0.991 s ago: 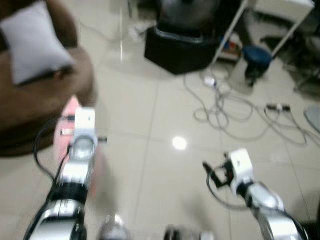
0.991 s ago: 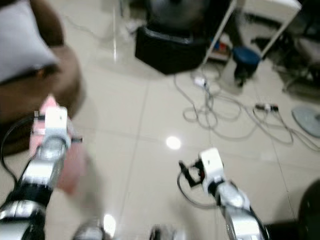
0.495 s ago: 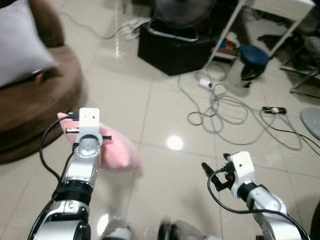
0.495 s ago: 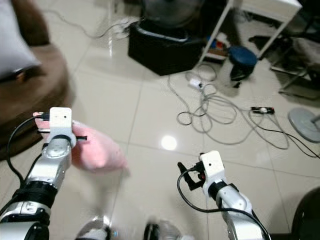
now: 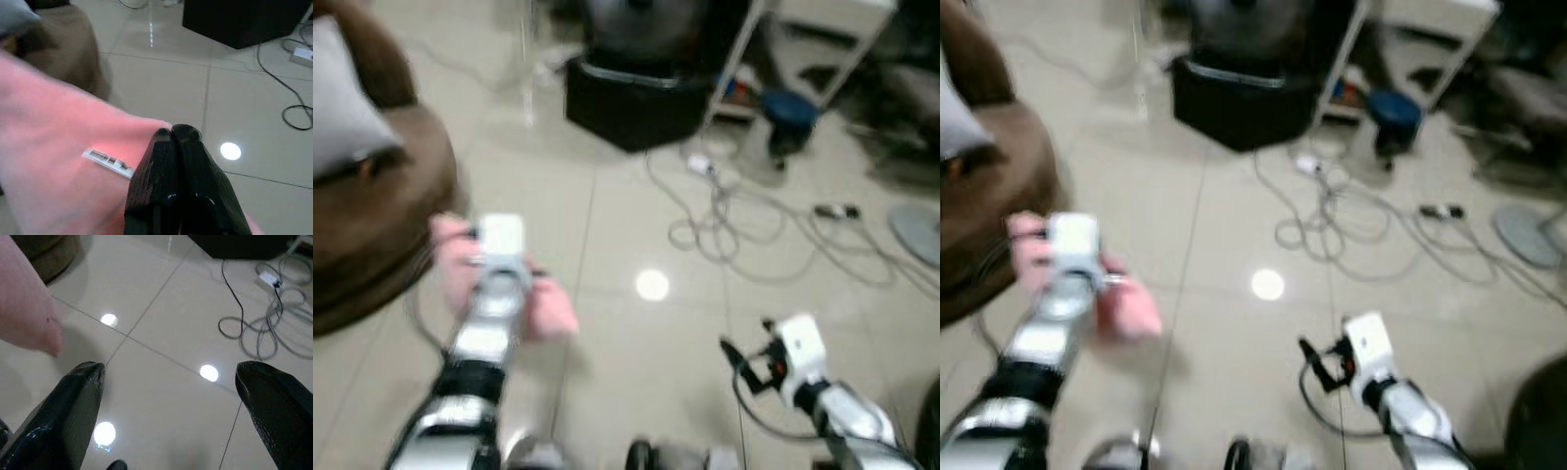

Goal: Move the pillow to the sofa from floor

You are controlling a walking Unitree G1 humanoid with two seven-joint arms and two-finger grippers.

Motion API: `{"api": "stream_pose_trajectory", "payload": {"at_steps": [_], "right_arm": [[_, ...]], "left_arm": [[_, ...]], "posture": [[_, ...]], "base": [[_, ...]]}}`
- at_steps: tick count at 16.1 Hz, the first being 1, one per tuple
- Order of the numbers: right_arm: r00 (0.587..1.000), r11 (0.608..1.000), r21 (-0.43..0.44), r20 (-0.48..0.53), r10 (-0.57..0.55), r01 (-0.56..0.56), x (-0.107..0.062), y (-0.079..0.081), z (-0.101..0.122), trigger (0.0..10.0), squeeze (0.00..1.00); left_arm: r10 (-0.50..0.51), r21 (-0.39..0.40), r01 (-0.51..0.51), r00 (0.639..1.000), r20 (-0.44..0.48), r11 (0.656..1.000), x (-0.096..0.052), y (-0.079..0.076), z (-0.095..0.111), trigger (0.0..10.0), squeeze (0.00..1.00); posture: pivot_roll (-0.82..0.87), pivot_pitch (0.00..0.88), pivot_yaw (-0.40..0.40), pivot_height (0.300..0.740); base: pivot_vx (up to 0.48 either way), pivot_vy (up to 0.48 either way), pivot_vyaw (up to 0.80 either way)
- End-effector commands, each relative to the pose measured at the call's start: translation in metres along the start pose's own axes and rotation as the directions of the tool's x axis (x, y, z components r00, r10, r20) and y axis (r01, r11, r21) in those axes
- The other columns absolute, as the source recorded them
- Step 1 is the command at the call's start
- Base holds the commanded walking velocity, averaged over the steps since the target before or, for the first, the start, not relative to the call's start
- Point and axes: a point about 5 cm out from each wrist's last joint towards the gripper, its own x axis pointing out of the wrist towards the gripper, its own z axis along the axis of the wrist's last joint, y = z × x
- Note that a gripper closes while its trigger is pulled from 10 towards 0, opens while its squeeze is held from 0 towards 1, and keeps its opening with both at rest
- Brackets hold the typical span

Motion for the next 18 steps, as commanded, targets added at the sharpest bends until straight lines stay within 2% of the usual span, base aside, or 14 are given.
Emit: {"api": "stream_pose_trajectory", "payload": {"at_steps": [1,5,7,9,10,12,13,15,17,18], "right_arm": [[1.000,1.000,-0.009,0.006,0.000,0.000,-0.001,-0.002,0.004,10.0,0.00],[1.000,1.000,-0.009,0.009,-0.010,0.010,-0.005,-0.005,0.004,10.0,0.00],[0.999,0.999,-0.005,0.010,-0.047,0.047,-0.010,-0.012,0.002,10.0,0.00],[0.997,0.996,0.014,0.006,-0.083,0.083,-0.015,-0.016,-0.001,10.0,0.00],[0.997,0.996,0.018,0.000,-0.082,0.082,-0.017,-0.015,-0.004,10.0,0.00],[0.997,0.996,0.025,0.000,-0.080,0.080,-0.017,-0.013,-0.004,10.0,0.00],[0.997,0.997,0.030,0.009,-0.076,0.076,-0.016,-0.012,-0.004,10.0,0.00],[0.998,0.998,0.032,0.016,-0.053,0.052,-0.016,-0.009,-0.003,10.0,0.00],[0.997,0.997,0.048,0.034,-0.064,0.062,-0.016,-0.010,0.000,10.0,0.00],[0.996,0.996,0.056,0.042,-0.073,0.070,-0.018,-0.010,0.001,10.0,0.00]], "left_arm": [[0.020,0.005,-0.020,0.999,0.046,1.000,0.002,0.008,0.012,10.0,0.00],[0.015,0.017,-0.016,0.999,0.037,1.000,0.001,0.007,0.011,10.0,0.00],[0.005,-0.012,-0.005,1.000,0.010,1.000,-0.006,0.016,0.000,10.0,0.00],[-0.012,-0.012,0.012,0.999,-0.042,1.000,-0.022,0.039,-0.021,10.0,0.00],[-0.001,0.000,0.001,0.994,-0.107,1.000,-0.037,0.066,-0.039,10.0,0.00],[0.036,0.004,-0.036,0.988,-0.148,0.999,-0.049,0.087,-0.052,10.0,0.00],[0.062,-0.019,-0.066,0.983,-0.170,0.998,-0.055,0.094,-0.057,10.0,0.00],[0.093,-0.045,-0.103,0.977,-0.190,0.994,-0.060,0.095,-0.059,10.0,0.00],[0.042,-0.065,-0.055,0.981,-0.188,0.996,-0.068,0.082,-0.058,10.0,0.00],[-0.036,-0.108,0.018,0.986,-0.163,0.994,-0.081,0.073,-0.061,10.0,0.00]], "posture": [[0.22,0.181,-0.164,0.740],[0.22,0.181,-0.161,0.740],[0.21,0.173,-0.157,0.740],[0.21,0.176,-0.149,0.740],[0.22,0.177,-0.141,0.740],[0.24,0.174,-0.134,0.740],[0.24,0.174,-0.134,0.740],[0.26,0.175,-0.136,0.740],[0.26,0.168,-0.136,0.740],[0.25,0.165,-0.133,0.740]], "base": [[0.416,0.000,0.00],[0.417,0.000,0.00],[0.396,0.150,0.00],[0.294,0.379,0.00],[0.266,0.401,0.00],[0.328,0.347,0.00],[0.368,0.311,0.00],[0.364,0.311,0.00],[0.339,0.336,0.00],[0.000,0.000,0.00]]}}
